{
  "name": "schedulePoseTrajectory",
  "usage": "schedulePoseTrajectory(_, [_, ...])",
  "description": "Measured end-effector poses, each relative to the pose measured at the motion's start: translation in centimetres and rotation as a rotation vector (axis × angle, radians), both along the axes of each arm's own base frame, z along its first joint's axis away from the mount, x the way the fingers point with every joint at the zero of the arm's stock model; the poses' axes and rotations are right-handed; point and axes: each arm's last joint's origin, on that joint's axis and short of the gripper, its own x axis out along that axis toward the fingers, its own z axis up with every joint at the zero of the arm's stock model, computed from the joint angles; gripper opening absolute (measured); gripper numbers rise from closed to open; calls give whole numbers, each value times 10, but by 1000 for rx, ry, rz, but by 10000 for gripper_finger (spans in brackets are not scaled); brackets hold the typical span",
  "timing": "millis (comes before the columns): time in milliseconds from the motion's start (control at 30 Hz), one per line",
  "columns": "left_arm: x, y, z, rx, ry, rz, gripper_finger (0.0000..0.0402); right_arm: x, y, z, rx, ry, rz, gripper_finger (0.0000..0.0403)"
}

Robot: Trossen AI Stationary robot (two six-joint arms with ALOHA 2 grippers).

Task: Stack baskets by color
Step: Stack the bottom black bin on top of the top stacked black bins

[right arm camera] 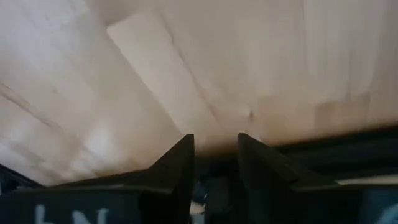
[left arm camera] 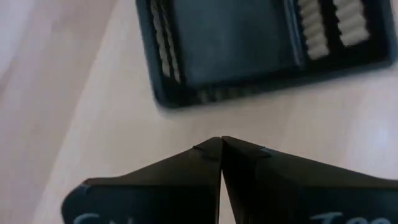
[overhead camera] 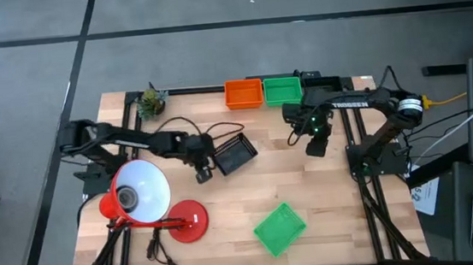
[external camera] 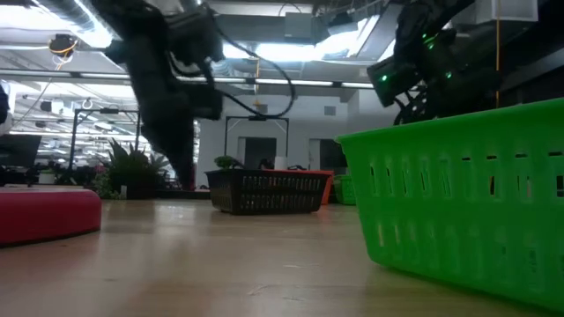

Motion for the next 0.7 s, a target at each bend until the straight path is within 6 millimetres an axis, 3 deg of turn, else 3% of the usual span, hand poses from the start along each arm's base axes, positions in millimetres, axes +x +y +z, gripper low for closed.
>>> schedulePoseTrajectory(133, [38,8,-4,185,-107,18,1,-10,9,18,-35,-35,-26,123])
schedulePoseTrajectory(233, [76,5,12,261,-322,-98,3,-17,14,31,-66,-97,-49,123])
schedulePoseTrajectory(333, [93,-6,26,235,-353,-220,5,-26,18,44,-106,-157,-81,123])
schedulePoseTrajectory(433, [90,-11,33,222,-210,-239,4,-28,19,54,-154,-270,-81,123])
schedulePoseTrajectory(700, [47,-15,59,281,117,-127,3,1,17,64,-212,-650,-37,123])
